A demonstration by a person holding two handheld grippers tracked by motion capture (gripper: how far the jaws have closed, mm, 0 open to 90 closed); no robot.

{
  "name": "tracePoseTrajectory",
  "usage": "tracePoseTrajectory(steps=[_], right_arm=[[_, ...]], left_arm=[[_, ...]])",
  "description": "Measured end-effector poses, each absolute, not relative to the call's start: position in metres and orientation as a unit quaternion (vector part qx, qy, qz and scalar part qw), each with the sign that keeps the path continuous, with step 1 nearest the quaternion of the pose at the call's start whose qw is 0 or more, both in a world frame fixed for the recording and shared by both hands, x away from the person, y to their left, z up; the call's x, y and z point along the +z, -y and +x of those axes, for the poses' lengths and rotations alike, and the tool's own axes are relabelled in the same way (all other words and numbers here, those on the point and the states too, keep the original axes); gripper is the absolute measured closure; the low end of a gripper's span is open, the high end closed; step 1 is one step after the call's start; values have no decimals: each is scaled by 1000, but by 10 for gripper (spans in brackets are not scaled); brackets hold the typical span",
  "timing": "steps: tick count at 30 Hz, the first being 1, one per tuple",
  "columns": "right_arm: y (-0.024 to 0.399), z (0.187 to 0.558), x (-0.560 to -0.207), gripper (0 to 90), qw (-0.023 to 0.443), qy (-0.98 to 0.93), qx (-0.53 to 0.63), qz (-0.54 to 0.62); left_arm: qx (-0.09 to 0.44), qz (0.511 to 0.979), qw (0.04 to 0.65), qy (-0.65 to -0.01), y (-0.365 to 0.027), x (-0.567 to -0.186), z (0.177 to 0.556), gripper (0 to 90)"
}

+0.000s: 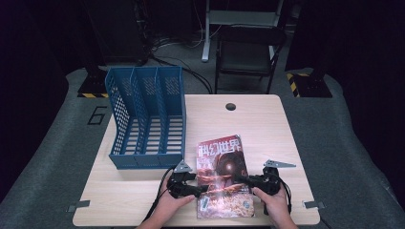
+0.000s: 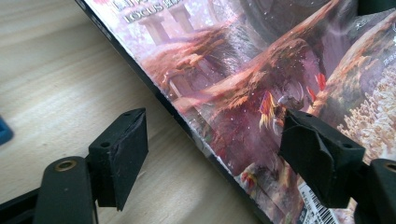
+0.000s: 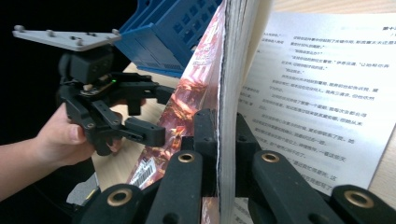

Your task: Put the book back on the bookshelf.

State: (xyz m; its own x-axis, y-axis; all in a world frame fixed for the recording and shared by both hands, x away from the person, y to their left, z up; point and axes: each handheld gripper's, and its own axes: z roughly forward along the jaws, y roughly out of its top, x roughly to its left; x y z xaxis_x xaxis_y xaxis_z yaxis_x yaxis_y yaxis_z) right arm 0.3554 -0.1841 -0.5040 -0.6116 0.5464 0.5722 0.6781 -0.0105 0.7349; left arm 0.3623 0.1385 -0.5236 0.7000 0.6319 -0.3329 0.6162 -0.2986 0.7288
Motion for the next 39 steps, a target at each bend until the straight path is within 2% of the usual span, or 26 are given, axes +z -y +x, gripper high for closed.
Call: tracePoseTrajectory(steps=[4,6,11,22,29,39], right_arm=[[183,354,-502,855,62,699,-568,-430],[183,353,-501,854,60,699,-571,-427],[184,351,-500,854,60,697,-574,-426],[185,349,-498,853,63,695,-579,-421],[187,350,-497,853,60,693,-584,-418],[184,350,-493,849,46,702,-578,-414]], left_arm=[[-20,800,457,-388,-136,-525,363,227],[-21,803,464,-374,-135,-525,363,299],[-24,807,463,-365,-136,-522,363,339],[-51,789,474,-387,-143,-515,365,478],[-54,784,483,-386,-148,-508,366,563],[-17,796,484,-363,-149,-491,359,651]])
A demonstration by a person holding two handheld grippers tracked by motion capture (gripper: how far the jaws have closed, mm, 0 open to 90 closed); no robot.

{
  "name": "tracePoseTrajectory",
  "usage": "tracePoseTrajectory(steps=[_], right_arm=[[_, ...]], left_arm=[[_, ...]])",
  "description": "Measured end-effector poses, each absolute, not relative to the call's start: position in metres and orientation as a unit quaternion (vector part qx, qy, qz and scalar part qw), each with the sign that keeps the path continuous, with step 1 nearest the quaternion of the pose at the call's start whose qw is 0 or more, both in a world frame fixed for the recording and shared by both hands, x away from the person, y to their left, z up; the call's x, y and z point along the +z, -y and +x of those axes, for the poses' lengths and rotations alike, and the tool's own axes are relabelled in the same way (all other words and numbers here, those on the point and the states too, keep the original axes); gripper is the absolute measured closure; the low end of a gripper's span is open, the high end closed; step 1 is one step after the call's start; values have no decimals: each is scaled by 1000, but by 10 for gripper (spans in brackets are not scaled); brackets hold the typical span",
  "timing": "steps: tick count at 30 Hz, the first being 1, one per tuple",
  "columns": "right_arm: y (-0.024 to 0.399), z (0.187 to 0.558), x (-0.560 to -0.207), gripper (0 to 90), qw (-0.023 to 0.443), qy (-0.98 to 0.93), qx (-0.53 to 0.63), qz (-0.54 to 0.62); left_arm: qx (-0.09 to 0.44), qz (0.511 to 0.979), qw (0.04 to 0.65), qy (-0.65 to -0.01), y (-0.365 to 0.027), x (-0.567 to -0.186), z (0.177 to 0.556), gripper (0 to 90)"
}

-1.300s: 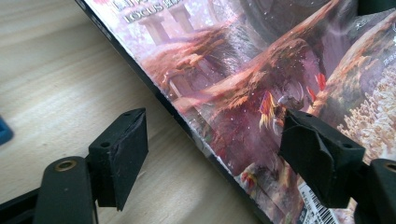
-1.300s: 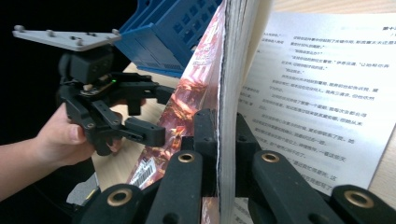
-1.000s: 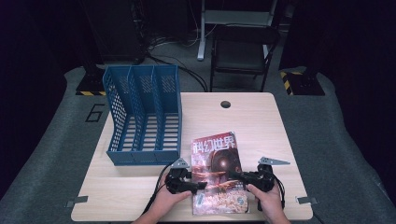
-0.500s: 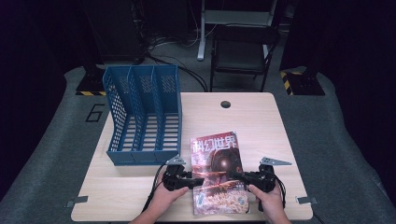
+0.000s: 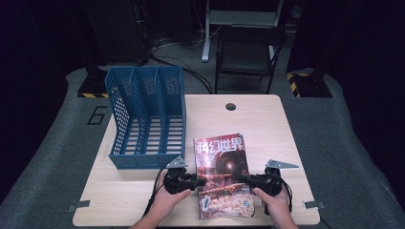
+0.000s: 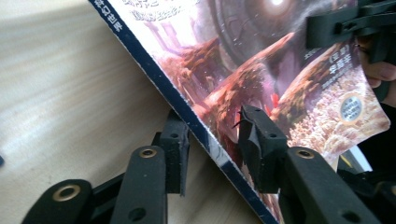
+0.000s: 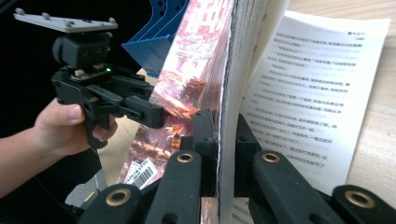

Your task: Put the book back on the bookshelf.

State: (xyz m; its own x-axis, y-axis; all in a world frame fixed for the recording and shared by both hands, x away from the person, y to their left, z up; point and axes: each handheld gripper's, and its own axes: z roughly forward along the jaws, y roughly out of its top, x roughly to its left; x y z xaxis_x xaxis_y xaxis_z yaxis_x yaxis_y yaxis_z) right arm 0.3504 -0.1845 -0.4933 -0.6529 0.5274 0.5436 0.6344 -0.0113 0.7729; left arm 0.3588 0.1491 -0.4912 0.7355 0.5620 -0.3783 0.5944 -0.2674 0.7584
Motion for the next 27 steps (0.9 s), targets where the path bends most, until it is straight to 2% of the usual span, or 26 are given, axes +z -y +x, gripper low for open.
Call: tracePoseTrajectory(steps=[27], right_arm=[[175,357,-473,779,41,711,-543,-446]], left_arm=[[11,788,505,-352,-160,-464,353,803]])
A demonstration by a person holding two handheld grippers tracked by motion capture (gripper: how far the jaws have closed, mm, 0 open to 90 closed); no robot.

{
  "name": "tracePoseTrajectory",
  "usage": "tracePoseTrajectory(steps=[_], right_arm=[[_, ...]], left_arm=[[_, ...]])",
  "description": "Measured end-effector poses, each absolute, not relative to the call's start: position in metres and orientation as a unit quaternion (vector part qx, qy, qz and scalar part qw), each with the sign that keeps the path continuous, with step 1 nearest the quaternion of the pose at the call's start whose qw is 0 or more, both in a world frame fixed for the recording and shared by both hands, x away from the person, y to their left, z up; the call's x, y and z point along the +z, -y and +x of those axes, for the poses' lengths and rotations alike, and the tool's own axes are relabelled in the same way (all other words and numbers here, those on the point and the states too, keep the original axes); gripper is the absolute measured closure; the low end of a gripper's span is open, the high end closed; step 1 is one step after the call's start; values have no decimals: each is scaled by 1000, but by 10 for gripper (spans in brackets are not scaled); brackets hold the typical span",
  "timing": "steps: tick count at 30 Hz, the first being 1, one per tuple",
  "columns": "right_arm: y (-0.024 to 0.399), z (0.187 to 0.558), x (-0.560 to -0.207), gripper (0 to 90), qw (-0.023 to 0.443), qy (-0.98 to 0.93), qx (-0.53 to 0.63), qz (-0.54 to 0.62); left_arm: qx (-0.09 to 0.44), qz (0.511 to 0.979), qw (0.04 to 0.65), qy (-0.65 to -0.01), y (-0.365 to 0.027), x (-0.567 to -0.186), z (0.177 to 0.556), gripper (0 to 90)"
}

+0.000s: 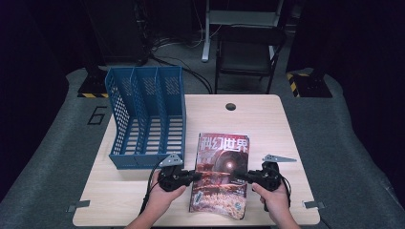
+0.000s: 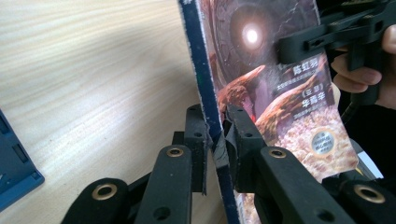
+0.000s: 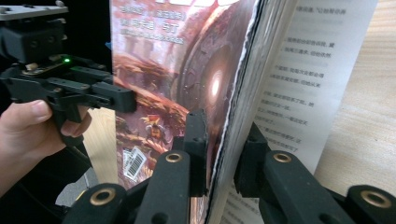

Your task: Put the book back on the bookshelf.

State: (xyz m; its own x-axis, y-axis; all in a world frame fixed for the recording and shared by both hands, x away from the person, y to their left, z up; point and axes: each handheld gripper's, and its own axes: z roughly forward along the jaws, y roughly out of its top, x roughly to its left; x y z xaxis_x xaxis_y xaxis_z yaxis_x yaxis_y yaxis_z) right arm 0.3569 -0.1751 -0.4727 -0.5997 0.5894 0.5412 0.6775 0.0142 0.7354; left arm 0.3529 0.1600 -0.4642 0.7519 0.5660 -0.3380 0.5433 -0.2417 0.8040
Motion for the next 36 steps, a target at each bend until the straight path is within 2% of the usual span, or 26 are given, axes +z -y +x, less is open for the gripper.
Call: tracePoseTrajectory(steps=[8,28,30,33,36], right_arm=[[172,369,-466,750,58,717,-529,-450],[173,409,-453,698,62,704,-551,-444],[173,412,-449,713,56,707,-550,-441],[174,415,-442,802,47,715,-546,-434],[174,414,-436,838,48,723,-546,-420]], left_arm=[[15,785,507,-356,-164,-463,353,801],[6,785,512,-349,-169,-464,355,798],[5,784,513,-349,-169,-464,355,798],[8,784,512,-351,-169,-463,355,798],[15,784,512,-352,-170,-461,355,798]])
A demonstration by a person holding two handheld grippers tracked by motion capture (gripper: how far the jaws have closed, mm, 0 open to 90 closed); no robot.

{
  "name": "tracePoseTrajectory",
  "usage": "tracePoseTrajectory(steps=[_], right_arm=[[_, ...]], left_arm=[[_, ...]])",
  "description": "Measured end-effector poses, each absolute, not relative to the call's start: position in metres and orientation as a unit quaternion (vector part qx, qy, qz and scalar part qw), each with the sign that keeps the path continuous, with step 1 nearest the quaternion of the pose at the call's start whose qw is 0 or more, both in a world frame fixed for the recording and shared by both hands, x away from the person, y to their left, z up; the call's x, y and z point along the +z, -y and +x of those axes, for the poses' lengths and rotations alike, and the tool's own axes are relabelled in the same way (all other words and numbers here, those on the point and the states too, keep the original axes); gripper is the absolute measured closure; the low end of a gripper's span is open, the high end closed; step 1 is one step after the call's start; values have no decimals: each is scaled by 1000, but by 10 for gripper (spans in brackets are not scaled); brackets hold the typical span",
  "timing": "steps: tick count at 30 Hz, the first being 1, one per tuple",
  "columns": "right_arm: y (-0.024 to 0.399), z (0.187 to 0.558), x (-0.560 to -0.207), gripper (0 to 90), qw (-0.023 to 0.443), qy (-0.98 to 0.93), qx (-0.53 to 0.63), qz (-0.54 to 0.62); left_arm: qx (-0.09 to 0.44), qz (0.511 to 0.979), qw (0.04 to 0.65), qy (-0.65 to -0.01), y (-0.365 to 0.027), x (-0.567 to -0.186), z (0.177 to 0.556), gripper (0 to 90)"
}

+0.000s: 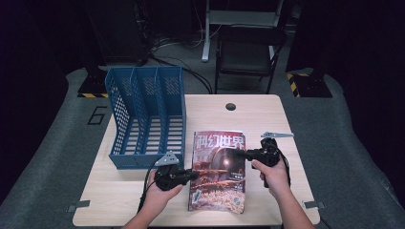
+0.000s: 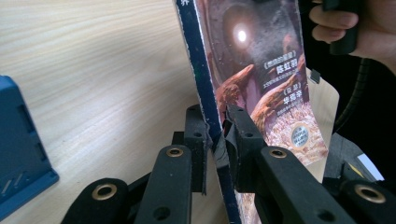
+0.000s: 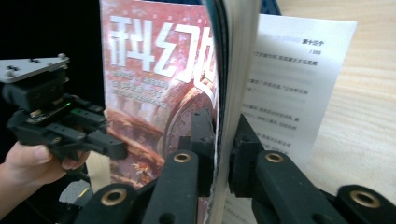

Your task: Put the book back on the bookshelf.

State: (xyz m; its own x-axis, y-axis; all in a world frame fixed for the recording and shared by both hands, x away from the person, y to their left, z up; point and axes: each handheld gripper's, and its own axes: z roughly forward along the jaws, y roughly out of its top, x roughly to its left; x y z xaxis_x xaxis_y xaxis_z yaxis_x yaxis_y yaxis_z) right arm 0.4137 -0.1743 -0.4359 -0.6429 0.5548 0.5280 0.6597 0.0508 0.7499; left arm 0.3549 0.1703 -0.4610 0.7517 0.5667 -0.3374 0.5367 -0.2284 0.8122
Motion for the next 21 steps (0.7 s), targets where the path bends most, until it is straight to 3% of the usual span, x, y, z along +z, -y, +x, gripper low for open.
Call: tracePoseTrajectory(steps=[7,21], right_arm=[[171,404,-420,851,34,715,-567,-406],[160,386,-385,849,-54,713,-604,-352]], left_arm=[[51,794,505,-333,-169,-450,353,792],[88,768,529,-350,-169,-427,354,824]])
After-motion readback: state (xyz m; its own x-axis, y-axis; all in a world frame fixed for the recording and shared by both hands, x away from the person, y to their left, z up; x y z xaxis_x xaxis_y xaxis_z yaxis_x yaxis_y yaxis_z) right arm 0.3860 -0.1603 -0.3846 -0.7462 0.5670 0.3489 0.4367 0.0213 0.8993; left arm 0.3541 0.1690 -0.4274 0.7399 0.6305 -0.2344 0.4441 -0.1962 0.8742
